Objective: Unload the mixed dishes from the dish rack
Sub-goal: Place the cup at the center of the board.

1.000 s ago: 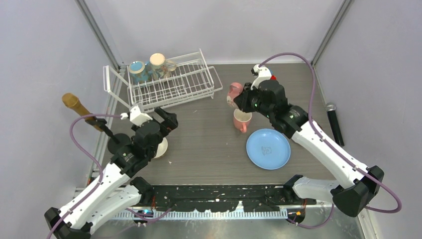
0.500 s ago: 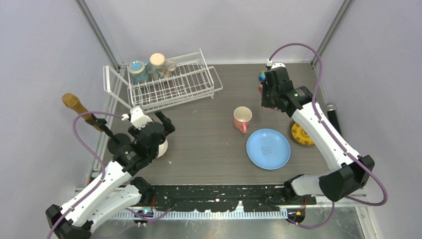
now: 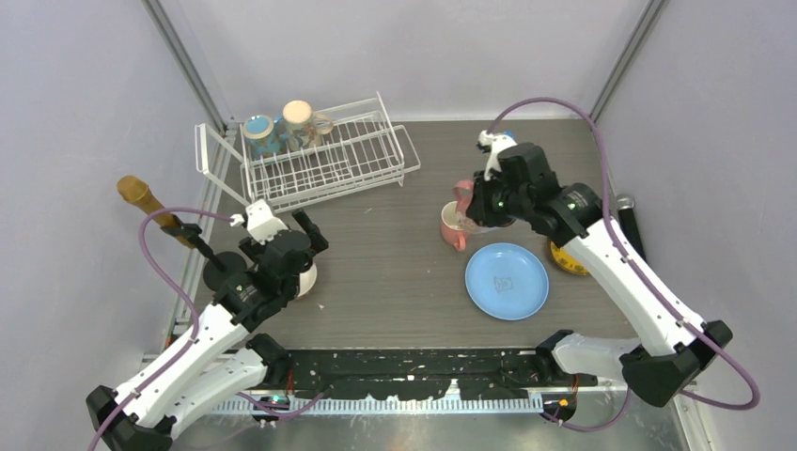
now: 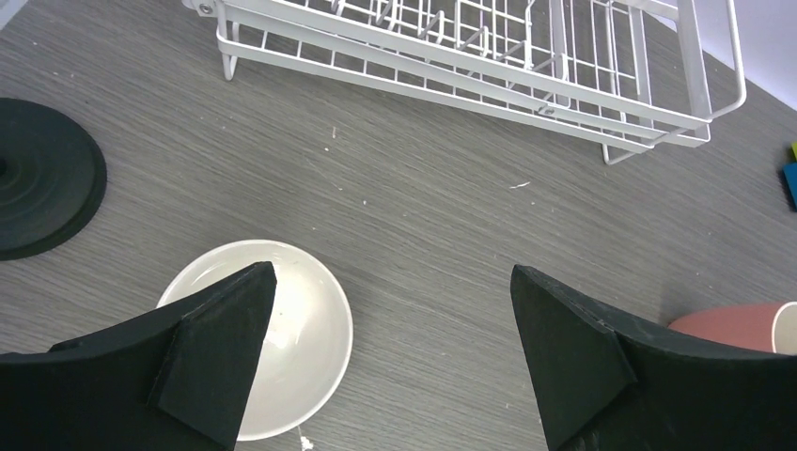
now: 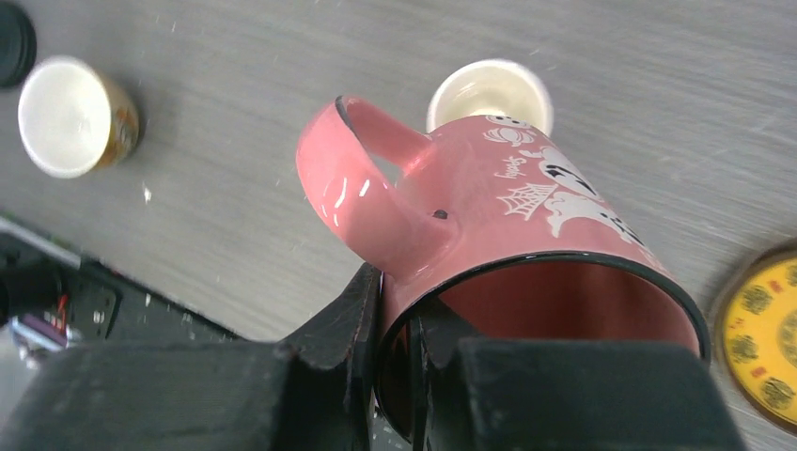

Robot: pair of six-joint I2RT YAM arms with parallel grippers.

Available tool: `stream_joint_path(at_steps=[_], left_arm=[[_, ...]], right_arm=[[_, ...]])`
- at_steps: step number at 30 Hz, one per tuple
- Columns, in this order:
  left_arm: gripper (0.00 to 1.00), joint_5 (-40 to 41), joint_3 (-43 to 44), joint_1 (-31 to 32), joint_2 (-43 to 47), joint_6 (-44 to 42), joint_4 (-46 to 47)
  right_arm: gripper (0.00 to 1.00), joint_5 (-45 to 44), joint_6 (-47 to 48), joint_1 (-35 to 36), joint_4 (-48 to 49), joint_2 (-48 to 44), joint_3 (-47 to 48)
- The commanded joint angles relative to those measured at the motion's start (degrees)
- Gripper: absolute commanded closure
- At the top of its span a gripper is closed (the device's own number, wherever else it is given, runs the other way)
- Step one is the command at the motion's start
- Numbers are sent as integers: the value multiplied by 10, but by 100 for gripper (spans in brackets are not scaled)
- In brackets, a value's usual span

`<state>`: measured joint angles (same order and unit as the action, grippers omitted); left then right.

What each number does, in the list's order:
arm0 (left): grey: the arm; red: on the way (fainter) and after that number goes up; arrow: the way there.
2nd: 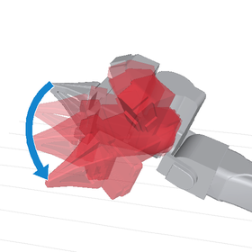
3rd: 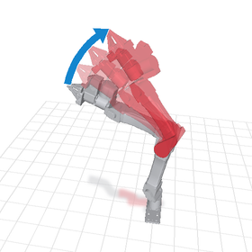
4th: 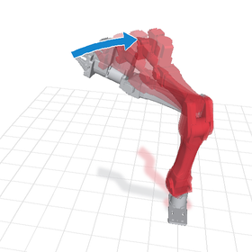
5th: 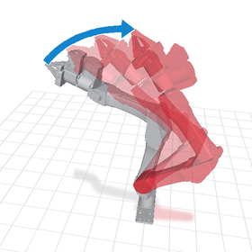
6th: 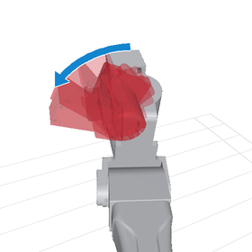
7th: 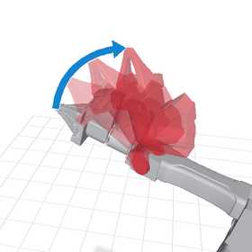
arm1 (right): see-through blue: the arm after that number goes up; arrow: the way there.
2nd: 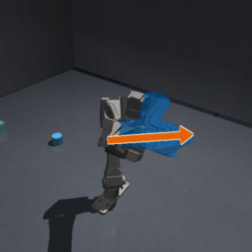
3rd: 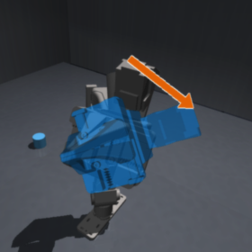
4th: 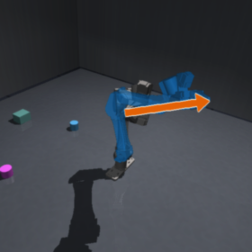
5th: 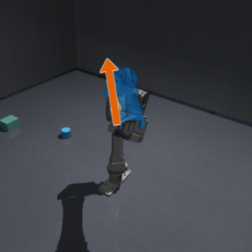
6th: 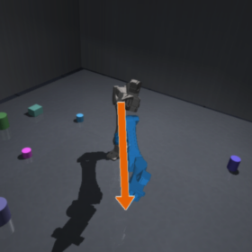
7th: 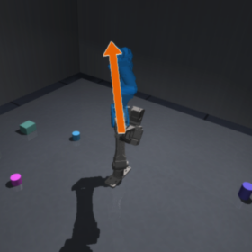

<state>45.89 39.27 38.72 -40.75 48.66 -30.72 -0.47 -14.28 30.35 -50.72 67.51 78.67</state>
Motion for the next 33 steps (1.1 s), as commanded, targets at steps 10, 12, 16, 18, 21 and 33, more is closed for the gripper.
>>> stream_joint_path(at_steps=[10, 12, 16, 18, 21, 33], left_arm=[[0, 28, 5, 0, 11, -14, 12], [0, 28, 8, 0, 8, -14, 11], [0, 26, 9, 0, 2, -13, 10], [0, 24, 11, 0, 1, -12, 9], [0, 21, 13, 0, 2, -12, 5], [0, -7, 22, 0, -7, -17, 16]], right_arm=[[99, 11, 18, 142, -27, 111, 33], [99, 18, 20, 146, -29, 126, 26], [99, 17, 20, 163, -18, 169, 21], [99, -12, 20, 176, -18, 192, 31], [99, -30, 25, 195, -18, 224, 42], [94, -101, 16, 210, 58, 253, -15]])
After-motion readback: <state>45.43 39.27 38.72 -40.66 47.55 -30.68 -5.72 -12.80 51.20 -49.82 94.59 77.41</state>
